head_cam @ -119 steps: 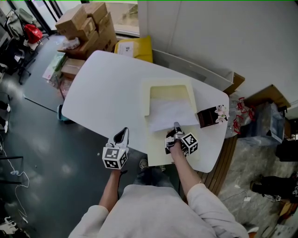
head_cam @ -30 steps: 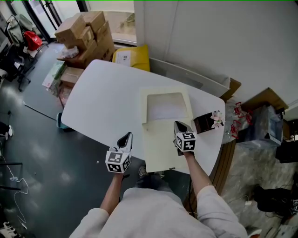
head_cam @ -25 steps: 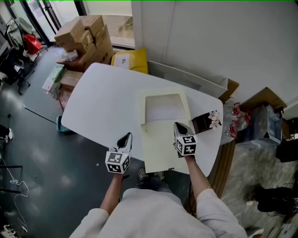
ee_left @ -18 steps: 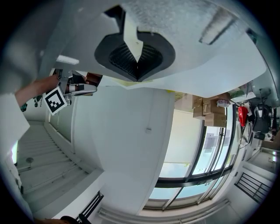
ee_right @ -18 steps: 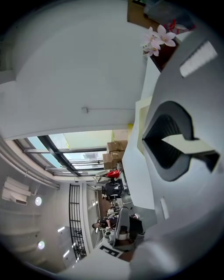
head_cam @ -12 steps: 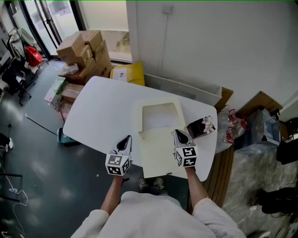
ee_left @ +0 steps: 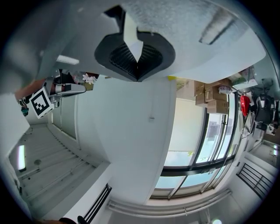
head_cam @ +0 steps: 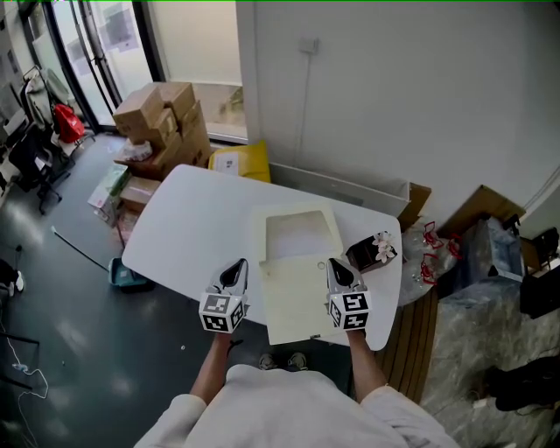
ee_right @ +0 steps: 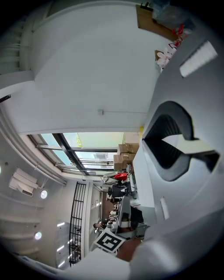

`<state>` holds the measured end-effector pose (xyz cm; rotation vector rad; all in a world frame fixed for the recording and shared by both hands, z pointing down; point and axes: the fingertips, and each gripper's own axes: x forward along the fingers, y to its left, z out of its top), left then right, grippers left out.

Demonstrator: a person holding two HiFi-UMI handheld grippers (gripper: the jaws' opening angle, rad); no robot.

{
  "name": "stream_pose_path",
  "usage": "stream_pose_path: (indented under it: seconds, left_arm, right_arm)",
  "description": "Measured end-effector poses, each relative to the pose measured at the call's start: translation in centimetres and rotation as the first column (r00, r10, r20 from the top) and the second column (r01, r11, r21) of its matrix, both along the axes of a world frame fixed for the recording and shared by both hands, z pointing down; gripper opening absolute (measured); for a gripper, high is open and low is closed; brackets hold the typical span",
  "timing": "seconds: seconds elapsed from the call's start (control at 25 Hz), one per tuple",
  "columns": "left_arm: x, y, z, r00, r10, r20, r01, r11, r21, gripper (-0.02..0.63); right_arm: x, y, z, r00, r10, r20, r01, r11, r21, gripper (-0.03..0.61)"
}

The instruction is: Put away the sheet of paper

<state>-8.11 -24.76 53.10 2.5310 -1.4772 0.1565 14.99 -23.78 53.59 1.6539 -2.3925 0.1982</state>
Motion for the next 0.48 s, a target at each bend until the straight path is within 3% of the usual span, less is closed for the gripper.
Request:
stream_pose_path:
  seconds: [0.48]
  left_arm:
    - [0.5,1.1,0.1,1.0,-0.001,-0.003,0.001,1.0,0.006,0.005]
  right_arm:
    - [0.1,2.4,0.3,1.0,0.015,0.025,-0.015,1.0,-0.004,0.0]
